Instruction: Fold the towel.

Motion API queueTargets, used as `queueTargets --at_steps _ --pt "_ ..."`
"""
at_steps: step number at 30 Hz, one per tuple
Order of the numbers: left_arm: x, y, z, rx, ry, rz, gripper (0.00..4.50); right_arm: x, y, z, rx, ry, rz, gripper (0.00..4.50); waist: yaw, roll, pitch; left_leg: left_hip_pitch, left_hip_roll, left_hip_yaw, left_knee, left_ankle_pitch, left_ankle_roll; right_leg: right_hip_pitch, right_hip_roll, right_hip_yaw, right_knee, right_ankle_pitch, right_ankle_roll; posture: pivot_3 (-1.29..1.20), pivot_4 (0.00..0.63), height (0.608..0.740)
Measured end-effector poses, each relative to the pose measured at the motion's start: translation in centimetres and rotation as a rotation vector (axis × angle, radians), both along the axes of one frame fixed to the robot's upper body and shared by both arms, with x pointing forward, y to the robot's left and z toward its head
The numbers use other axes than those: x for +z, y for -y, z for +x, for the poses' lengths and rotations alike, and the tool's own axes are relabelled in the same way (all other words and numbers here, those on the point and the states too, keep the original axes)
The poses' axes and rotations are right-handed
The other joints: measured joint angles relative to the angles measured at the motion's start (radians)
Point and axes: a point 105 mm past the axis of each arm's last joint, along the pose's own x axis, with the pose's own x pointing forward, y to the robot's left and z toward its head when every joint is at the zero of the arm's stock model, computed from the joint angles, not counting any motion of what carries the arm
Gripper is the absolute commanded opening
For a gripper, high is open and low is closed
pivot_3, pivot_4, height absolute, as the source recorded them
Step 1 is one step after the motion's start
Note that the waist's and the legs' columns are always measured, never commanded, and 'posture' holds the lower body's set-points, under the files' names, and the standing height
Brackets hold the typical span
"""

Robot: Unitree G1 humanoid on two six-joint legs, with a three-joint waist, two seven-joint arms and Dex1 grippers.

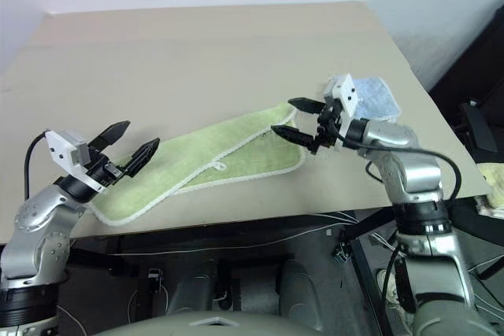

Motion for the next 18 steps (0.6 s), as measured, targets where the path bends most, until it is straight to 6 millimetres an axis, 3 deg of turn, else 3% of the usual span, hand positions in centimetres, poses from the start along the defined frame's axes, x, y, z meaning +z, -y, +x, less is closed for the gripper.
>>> queueTargets --at_steps 3,8,12,18 --pt "0.2 0.1 -0.1 0.013 0.010 0.004 4.50 0.5 0.7 2.6 -0.035 0.037 -0.089 4.37 0.000 0.000 0.000 0.000 0.000 0.000 0.000 0.000 0.000 0.000 0.000 0.000 0.000 0.000 0.000 0.00 0.150 0.740" --pt "0.0 0.6 -0.6 0.008 0.003 0.028 4.50 -1.7 1.8 6.3 -0.116 0.077 -0.339 4.37 0.000 0.000 0.000 0.000 -0.001 0.003 -0.002 0.000 0.000 -0.001 0.000 0.000 -0.001 0.000 0.000 0.00 0.150 0.740" --pt "-0.2 0.6 -0.7 0.025 -0.003 0.031 4.50 -3.1 2.7 7.1 -0.110 0.094 -0.489 4.37 -0.002 0.001 0.001 -0.001 -0.001 0.006 -0.003 0.001 0.002 -0.001 0.000 0.001 -0.001 0.000 0.000 0.00 0.150 0.740" --pt "-0.6 1.0 -0.8 0.033 -0.005 0.031 4.50 -3.5 3.7 7.6 -0.109 0.120 -0.600 4.37 -0.005 0.001 0.001 0.000 -0.001 0.006 -0.002 0.001 0.000 -0.001 0.000 0.001 0.001 0.000 0.000 0.00 0.150 0.740"
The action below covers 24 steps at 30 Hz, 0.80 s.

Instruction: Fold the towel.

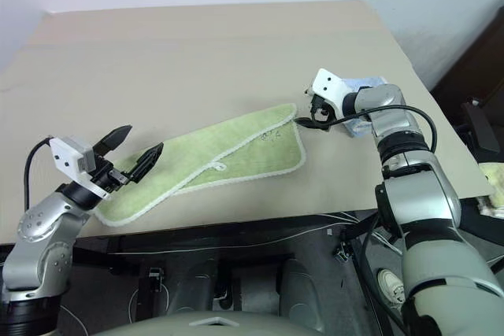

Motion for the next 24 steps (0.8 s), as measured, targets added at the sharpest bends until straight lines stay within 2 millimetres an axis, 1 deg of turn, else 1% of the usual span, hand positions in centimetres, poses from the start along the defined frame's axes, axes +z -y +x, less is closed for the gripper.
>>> queueTargets --at_steps 2,5,10,12,17,24 --pt "-0.2 0.3 0.0 -0.005 -0.005 0.003 4.50 0.0 0.0 0.3 -0.010 0.018 -0.037 4.37 -0.005 0.000 0.000 0.000 0.000 0.000 0.000 0.000 -0.001 0.000 0.000 0.000 0.000 0.000 0.000 0.00 0.150 0.740" --pt "-0.2 0.4 0.1 -0.009 -0.003 0.006 4.50 -0.5 -0.3 0.7 -0.032 0.038 -0.065 4.37 -0.018 0.000 0.000 0.000 0.001 0.000 0.000 0.000 -0.001 0.000 0.000 0.000 0.000 0.000 0.000 0.00 0.150 0.740" --pt "-0.2 0.5 0.0 -0.011 0.007 0.021 4.50 -1.5 -0.7 1.3 -0.091 0.059 -0.074 4.37 -0.024 0.000 0.000 0.001 0.001 0.000 0.000 0.000 -0.001 0.000 0.000 0.000 0.001 0.000 0.000 0.00 0.150 0.740" --pt "-0.3 0.6 0.0 -0.011 0.004 0.037 4.50 -1.8 -1.1 1.5 -0.107 0.072 -0.066 4.37 -0.024 0.001 0.000 0.001 0.001 0.000 0.000 0.001 -0.002 0.000 0.001 0.000 0.002 0.000 0.000 0.00 0.150 0.740" --pt "-0.5 0.8 0.1 -0.016 -0.002 0.051 4.50 -1.6 -2.2 1.8 -0.110 0.090 -0.026 4.37 -0.024 0.001 0.000 0.001 0.001 0.000 0.000 0.001 -0.002 0.000 0.001 0.000 0.002 0.000 0.000 0.00 0.150 0.740" --pt "-0.7 1.2 0.3 -0.025 -0.011 0.066 4.50 -1.5 -2.9 2.0 -0.108 0.104 -0.012 4.37 -0.022 0.001 0.000 0.001 0.001 0.000 0.000 0.001 -0.002 0.000 0.001 0.000 0.002 0.000 0.000 0.00 0.150 0.740"
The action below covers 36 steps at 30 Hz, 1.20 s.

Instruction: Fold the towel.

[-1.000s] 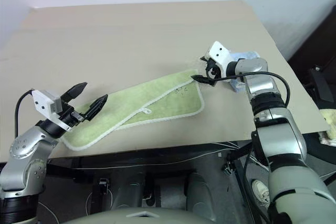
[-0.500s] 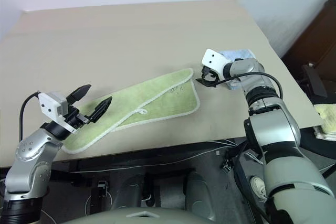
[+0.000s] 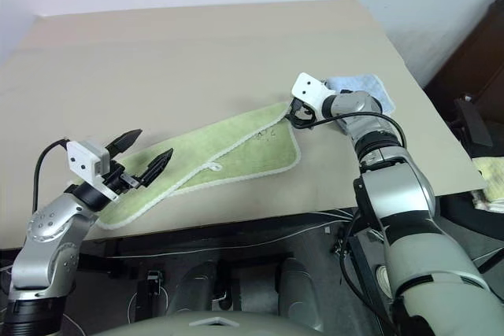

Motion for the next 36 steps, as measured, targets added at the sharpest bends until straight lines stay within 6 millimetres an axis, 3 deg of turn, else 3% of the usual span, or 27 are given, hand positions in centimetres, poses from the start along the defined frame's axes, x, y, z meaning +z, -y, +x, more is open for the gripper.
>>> queueTargets --at_steps 7,10,20,26,29,31,36 --pt "-0.2 0.0 0.2 0.006 -0.013 0.013 4.50 0.2 -2.1 -0.5 0.111 0.028 0.005 4.22 -0.001 0.000 0.000 0.000 0.000 0.000 0.000 0.001 0.000 0.000 0.002 0.000 0.000 0.000 0.001 0.00 0.150 0.740" --pt "-0.5 -0.2 0.3 0.015 -0.024 0.012 4.50 0.1 -2.3 -0.5 0.120 0.052 -0.025 3.52 -0.001 0.000 0.000 0.000 0.000 0.000 0.000 0.001 -0.001 0.000 0.002 0.000 0.000 0.000 0.000 0.00 0.150 0.740" --pt "-1.5 -0.6 -0.1 0.044 -0.055 0.023 4.50 -0.5 -2.8 -0.3 0.103 0.081 -0.068 0.03 -0.001 0.000 0.000 0.000 0.001 0.000 0.000 0.001 -0.002 0.000 0.002 0.000 0.001 0.000 0.000 0.00 0.150 0.740" --pt "-1.4 -0.8 -0.2 0.050 -0.046 0.034 4.50 0.5 -2.2 -0.6 0.146 0.119 -0.064 0.03 0.001 0.000 0.000 0.000 0.001 0.000 0.000 0.001 -0.002 0.000 0.002 0.000 0.001 0.000 0.000 0.00 0.150 0.740" --pt "-1.5 -1.0 -0.4 0.038 -0.046 0.065 4.50 3.0 -2.0 -0.5 0.162 0.164 0.027 0.03 -0.002 0.001 0.001 0.001 0.001 0.000 0.000 0.001 -0.002 0.000 0.002 0.000 0.001 0.000 0.000 0.00 0.150 0.740" --pt "-1.4 -0.9 -0.4 0.031 -0.038 0.070 4.50 5.7 -2.4 -0.3 0.161 0.228 0.127 0.03 -0.008 0.001 0.001 0.001 0.001 0.000 -0.001 0.001 -0.002 -0.001 0.002 0.000 0.002 0.000 0.000 0.00 0.150 0.740" --pt "-0.9 -0.7 -0.2 0.024 -0.014 0.101 4.50 15.7 -3.5 0.2 0.077 0.455 0.541 0.03 -0.020 0.001 0.001 0.000 0.003 -0.001 -0.001 0.002 -0.004 -0.003 0.002 0.001 0.004 0.000 0.000 0.00 0.150 0.740"
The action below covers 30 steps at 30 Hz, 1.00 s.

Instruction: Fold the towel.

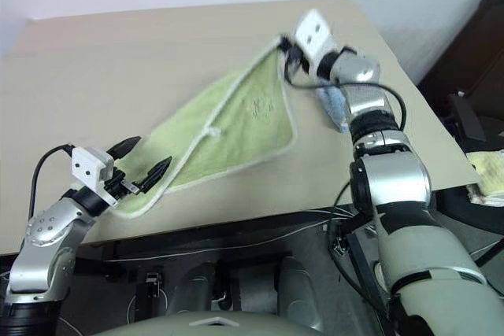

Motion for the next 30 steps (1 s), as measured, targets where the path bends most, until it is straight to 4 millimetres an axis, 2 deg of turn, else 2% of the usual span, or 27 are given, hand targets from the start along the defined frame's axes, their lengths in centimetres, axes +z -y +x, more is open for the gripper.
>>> queueTargets --at_steps 4,7,13,18,22,25,30 --pt "1.1 -0.1 0.5 -0.013 0.034 0.034 4.50 4.3 -0.8 -1.1 -0.008 0.104 0.128 0.03 0.001 0.000 0.000 0.000 0.000 -0.002 0.000 0.000 0.000 -0.002 -0.001 0.001 0.002 0.000 0.000 0.00 0.150 0.740" --pt "1.5 -0.4 1.0 -0.022 0.048 0.049 4.50 5.2 -0.9 -1.6 -0.041 0.145 0.130 0.03 0.001 0.000 0.000 0.000 0.000 -0.002 0.000 0.000 0.000 -0.002 -0.001 0.001 0.002 0.000 0.000 0.00 0.150 0.740" --pt "1.9 0.4 1.5 -0.076 0.070 0.050 4.50 4.3 -1.3 -1.5 -0.093 0.151 0.052 0.03 0.000 0.000 0.000 -0.001 -0.001 0.003 0.000 0.001 0.001 -0.006 -0.002 0.001 0.007 0.000 0.000 0.00 0.150 0.740" --pt "0.5 3.3 0.0 -0.268 -0.004 0.043 4.50 3.2 -0.9 -1.2 -0.132 0.138 0.029 0.03 -0.001 0.000 0.000 -0.001 -0.001 0.008 0.000 0.002 0.002 -0.008 -0.002 0.002 0.009 0.000 0.000 0.00 0.150 0.740" --pt "-1.0 3.5 -1.1 -0.354 -0.103 0.151 4.50 2.5 -0.4 -1.1 -0.162 0.134 0.002 0.03 -0.002 0.000 0.000 0.000 0.000 0.009 0.000 0.002 0.001 -0.009 0.000 0.003 0.010 0.000 0.000 0.00 0.150 0.740" --pt "-1.8 2.9 -0.6 -0.333 -0.128 0.235 4.50 2.4 -0.4 -1.1 -0.171 0.134 -0.004 0.03 -0.002 0.000 0.000 0.000 0.000 0.009 0.000 0.002 0.000 -0.009 0.000 0.003 0.010 0.000 0.000 0.00 0.150 0.740" --pt "-3.1 4.3 -0.6 -0.386 -0.164 0.239 4.50 1.8 -0.4 -1.0 -0.186 0.133 -0.018 0.03 0.000 0.000 0.000 0.000 0.000 0.010 0.000 0.002 0.000 -0.009 -0.001 0.004 0.009 0.000 0.000 0.00 0.150 0.740"
